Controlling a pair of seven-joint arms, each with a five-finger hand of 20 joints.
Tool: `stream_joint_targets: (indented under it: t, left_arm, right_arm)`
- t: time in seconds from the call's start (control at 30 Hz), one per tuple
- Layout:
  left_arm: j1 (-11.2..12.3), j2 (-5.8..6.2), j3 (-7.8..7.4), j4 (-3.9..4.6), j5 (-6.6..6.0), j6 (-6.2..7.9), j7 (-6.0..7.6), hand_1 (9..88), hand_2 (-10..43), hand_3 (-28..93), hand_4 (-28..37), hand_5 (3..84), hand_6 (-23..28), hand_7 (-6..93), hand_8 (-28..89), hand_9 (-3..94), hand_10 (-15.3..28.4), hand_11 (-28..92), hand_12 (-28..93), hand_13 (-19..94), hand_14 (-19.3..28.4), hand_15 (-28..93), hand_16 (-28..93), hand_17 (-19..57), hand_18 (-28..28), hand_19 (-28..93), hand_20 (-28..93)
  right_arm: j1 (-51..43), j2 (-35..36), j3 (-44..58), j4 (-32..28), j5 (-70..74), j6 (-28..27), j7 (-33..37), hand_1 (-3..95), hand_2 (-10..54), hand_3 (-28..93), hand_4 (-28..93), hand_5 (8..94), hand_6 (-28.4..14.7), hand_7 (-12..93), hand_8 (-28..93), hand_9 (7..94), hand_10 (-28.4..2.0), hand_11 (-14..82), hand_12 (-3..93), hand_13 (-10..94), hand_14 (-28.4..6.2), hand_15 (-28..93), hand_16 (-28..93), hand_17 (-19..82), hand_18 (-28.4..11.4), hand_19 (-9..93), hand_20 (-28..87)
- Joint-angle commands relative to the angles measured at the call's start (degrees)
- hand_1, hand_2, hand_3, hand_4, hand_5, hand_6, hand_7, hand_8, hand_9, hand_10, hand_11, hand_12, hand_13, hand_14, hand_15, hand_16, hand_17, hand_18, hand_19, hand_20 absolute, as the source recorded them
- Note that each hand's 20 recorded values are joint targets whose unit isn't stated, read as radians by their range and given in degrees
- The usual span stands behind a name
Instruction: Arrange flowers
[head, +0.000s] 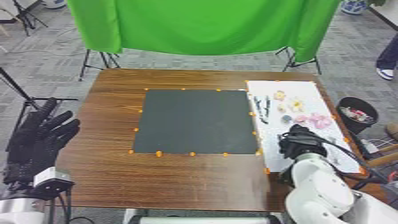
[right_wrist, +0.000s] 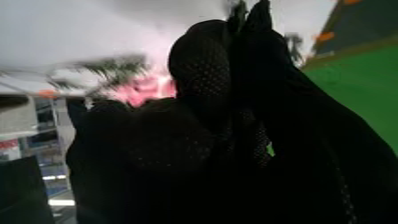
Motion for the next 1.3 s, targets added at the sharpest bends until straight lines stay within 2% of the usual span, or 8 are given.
stream_joint_targets:
  t: [0.03, 0.47, 0.53, 0.73, 0.83, 0.93, 1.13, 1.3]
  left_arm:
    - [1.7, 1.04, -0.7, -0.53, -0.99, 1.13, 0.93, 27.3, 7.1, 61, -23.2, 33.1, 7.1, 8.1, -7, 30.5, 19.0, 25, 12, 20, 26.9, 53, -11, -8.2, 27.0, 50, 3]
    - [7.0, -1.71, -5.78, -2.45, -0.23, 1.64, 0.59, 27.2, 7.1, 61, -23.2, 33.0, 7.0, 8.2, -7, 30.5, 19.0, 25, 11, 20, 26.9, 53, -11, -8.3, 27.0, 50, 3]
    - [9.0, -1.15, -6.8, -2.88, -1.56, 2.43, 2.41, 27.2, 7.1, 61, -23.2, 33.0, 7.1, 8.2, -7, 30.5, 19.1, 25, 11, 20, 27.0, 53, -11, -8.2, 27.0, 50, 3]
    - [10.2, -2.47, -8.32, -3.55, -0.7, 2.54, 0.91, 27.2, 7.1, 61, -23.2, 33.0, 7.1, 8.1, -7, 30.4, 19.0, 25, 12, 20, 26.9, 53, -11, -8.2, 27.1, 50, 3]
    - [9.5, -2.77, -8.43, -3.68, -0.07, 2.41, -0.09, 27.2, 7.1, 61, -23.2, 33.0, 7.1, 8.1, -7, 30.4, 19.0, 25, 11, 20, 26.9, 53, -11, -8.2, 27.1, 50, 3]
    - [6.0, -5.65, -8.08, -3.37, 3.27, 0.75, -4.97, 27.2, 7.0, 61, -23.2, 32.9, 7.0, 8.1, -7, 30.4, 19.0, 25, 11, 20, 26.9, 53, -11, -8.2, 27.1, 50, 2]
    - [0.3, -6.67, -5.91, -2.46, 5.52, -0.32, -8.65, 27.2, 7.0, 61, -23.2, 33.0, 7.1, 8.0, -7, 30.4, 19.0, 25, 11, 20, 26.9, 53, -11, -8.2, 27.1, 50, 2]
    - [-4.0, -5.32, -3.4, -1.42, 6.25, -1.11, -9.68, 27.2, 7.0, 61, -23.2, 32.9, 7.1, 8.0, -7, 30.4, 19.0, 25, 12, 20, 26.9, 53, -11, -8.2, 27.2, 50, 2]
  right_arm:
    - [5.6, 0.1, -0.4, -2.2, -0.3, 0.0, -1.5, 48.5, -3.0, 79, -7, 76.1, -4.9, 41, 24, 86.1, -13.5, 52.6, 22.3, 88, -5.6, 73, 17, 71, -9.1, 93, 48]
    - [26.9, -9.3, -13.5, -0.5, 3.9, -4.2, -8.0, 48.4, -3.4, 79, -6, 76.8, -4.9, 40, 25, 86.7, -13.5, 52.2, 22.3, 89, -5.4, 72, 17, 71, -9.0, 93, 48]
    - [30.5, -12.4, -15.6, 0.7, 5.0, -5.6, -9.2, 48.4, -3.6, 79, -6, 76.8, -4.9, 40, 25, 86.7, -13.4, 52.1, 22.4, 89, -5.4, 72, 18, 72, -8.9, 93, 48]
    - [36.3, -21.8, -20.4, 6.4, 6.7, -9.0, -11.6, 48.4, -3.8, 79, -6, 77.3, -4.8, 40, 25, 87.0, -13.3, 51.8, 22.4, 89, -5.4, 72, 18, 72, -9.0, 93, 48]
    - [37.0, -26.4, -21.7, 9.7, 7.6, -11.3, -13.0, 48.3, -3.9, 79, -6, 77.5, -4.8, 39, 25, 87.1, -13.3, 51.7, 22.4, 89, -5.4, 72, 18, 72, -9.0, 93, 48]
    - [37.0, -30.5, -22.8, 12.9, 8.6, -13.6, -13.2, 48.3, -4.0, 79, -6, 77.6, -4.8, 39, 25, 87.2, -13.3, 51.7, 22.5, 89, -5.3, 72, 18, 72, -8.9, 93, 48]
    - [38.8, -37.5, -27.2, 20.8, 11.4, -14.5, -13.1, 48.3, -3.9, 79, -6, 77.5, -4.8, 39, 25, 87.1, -13.2, 51.7, 22.7, 89, -5.1, 72, 18, 72, -9.0, 93, 48]
    - [39.8, -39.8, -29.5, 25.2, 13.2, -13.1, -11.8, 48.2, -3.9, 79, -6, 77.4, -4.6, 39, 25, 87.1, -13.2, 51.8, 22.7, 89, -5.1, 72, 18, 72, -9.0, 93, 48]
